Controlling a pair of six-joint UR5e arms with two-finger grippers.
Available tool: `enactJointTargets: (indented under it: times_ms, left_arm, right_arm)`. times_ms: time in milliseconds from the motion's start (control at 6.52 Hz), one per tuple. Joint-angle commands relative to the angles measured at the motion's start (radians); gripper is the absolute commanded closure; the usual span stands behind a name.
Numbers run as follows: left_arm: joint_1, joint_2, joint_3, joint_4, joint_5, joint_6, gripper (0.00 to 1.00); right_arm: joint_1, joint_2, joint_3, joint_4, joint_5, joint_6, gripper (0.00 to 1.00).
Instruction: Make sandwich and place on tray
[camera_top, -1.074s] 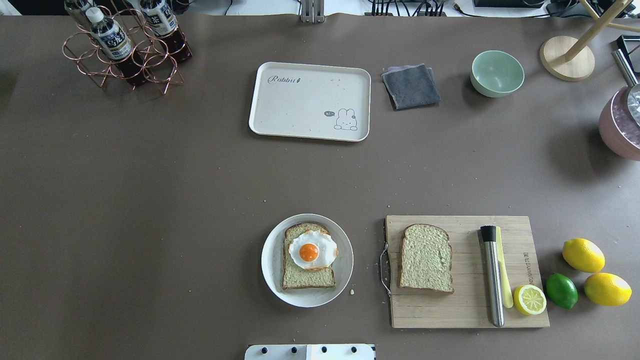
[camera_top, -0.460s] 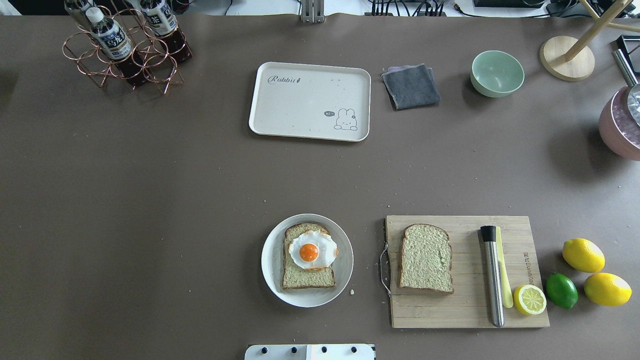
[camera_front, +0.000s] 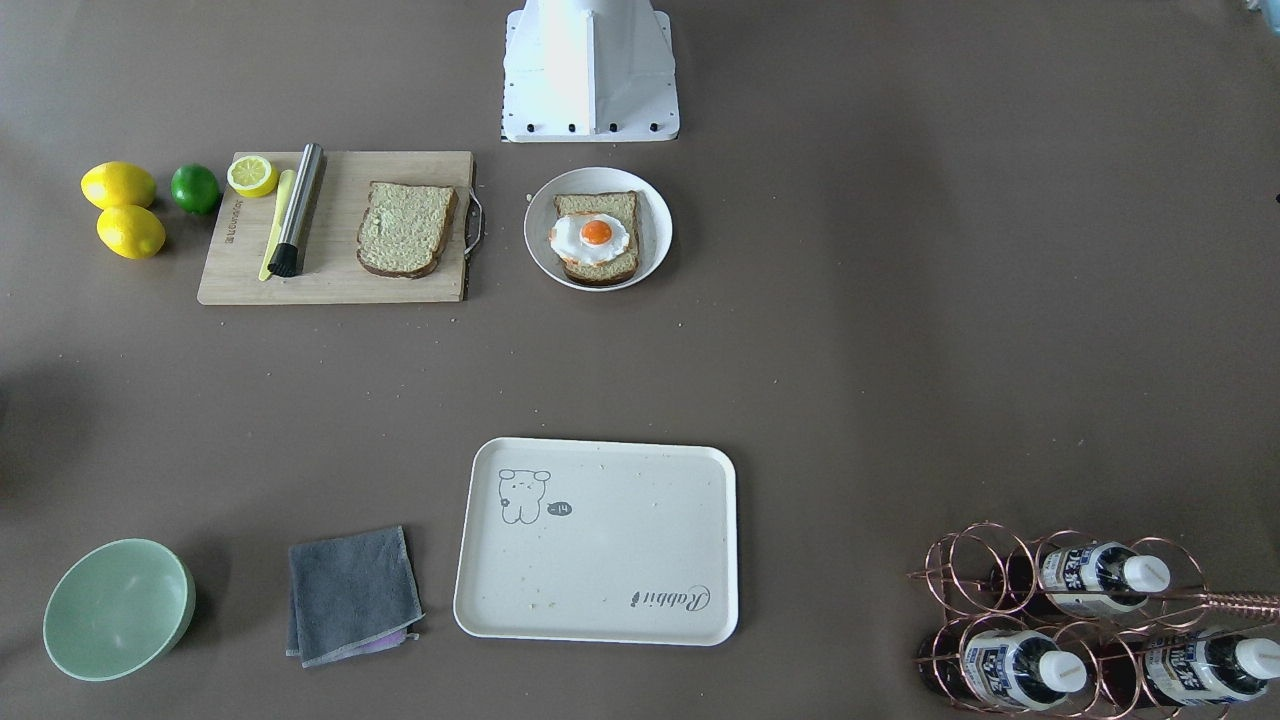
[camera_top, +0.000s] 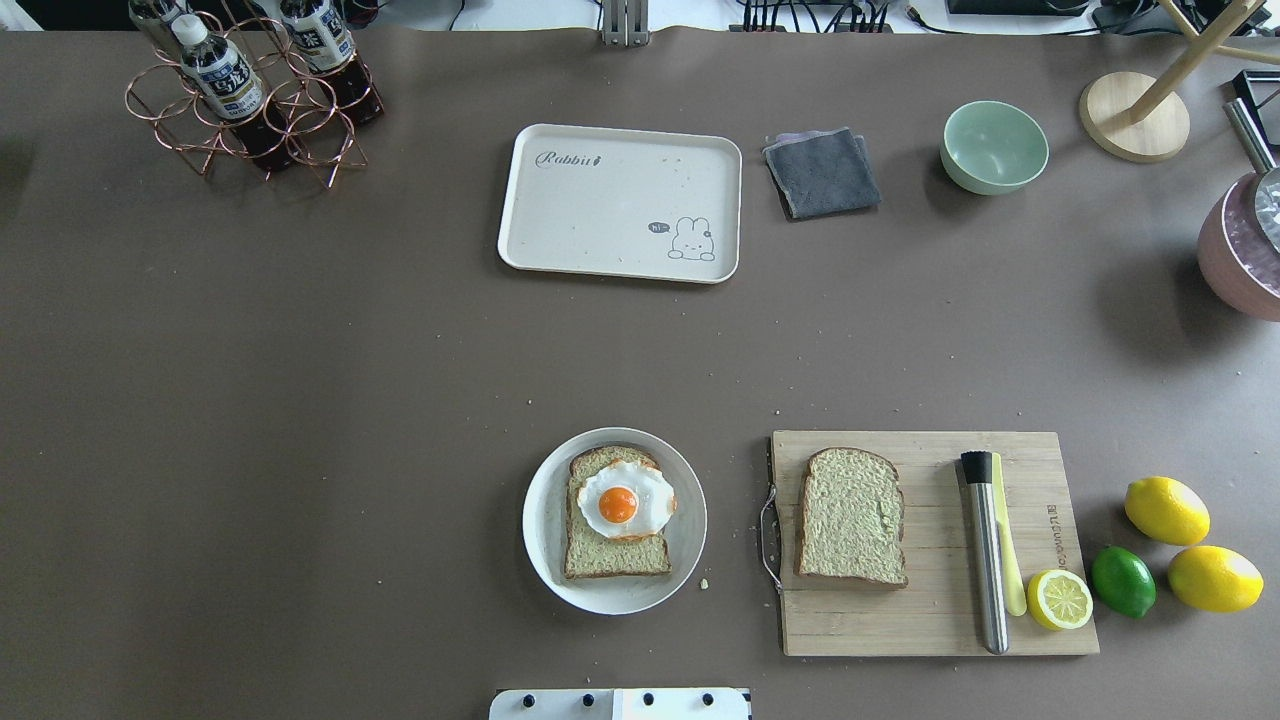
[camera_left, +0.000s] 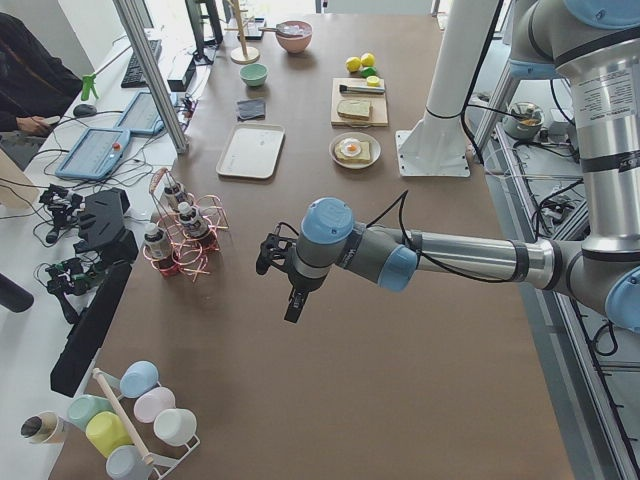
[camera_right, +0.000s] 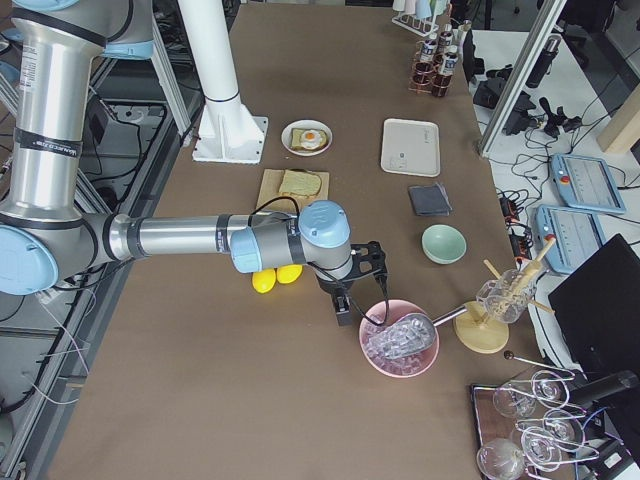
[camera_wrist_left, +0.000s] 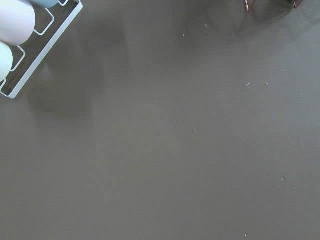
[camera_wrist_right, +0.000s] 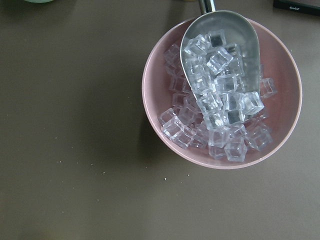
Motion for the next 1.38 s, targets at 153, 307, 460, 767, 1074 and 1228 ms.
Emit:
enactJointTargets:
  times_ms: [153, 307, 460, 767, 1074, 1228]
  left_arm:
    - [0.152, -0.017, -0.002, -0.193, -0.004, -0.333, 0.02]
    - [0.207, -0.017, -0.004, -0.267, 0.024, -0.457, 0.02]
    - [0.281, -0.031, -0.005, -0.301, 0.085, -0.566, 0.02]
    - [0.384, -0.037, -0.030, -0.352, 0.162, -0.738, 0.02]
    - [0.439, -0.036, -0.045, -0.376, 0.211, -0.820, 0.02]
    - [0.516, -0.036, -0.072, -0.376, 0.281, -0.878, 0.02]
  right_arm:
    - [-0.135, -0.001, 0.012, 0.248, 0.031, 0.335, 0.00]
    - [-0.192, 0.001, 0.015, 0.295, 0.030, 0.425, 0.00]
    - [-0.257, -0.001, 0.042, 0.370, 0.024, 0.583, 0.00]
    - [-0.443, -0.002, 0.137, 0.396, -0.072, 0.835, 0.00]
    - [-0.627, 0.001, 0.212, 0.422, -0.200, 1.052, 0.00]
    - [-0.710, 0.001, 0.230, 0.427, -0.263, 1.108, 0.00]
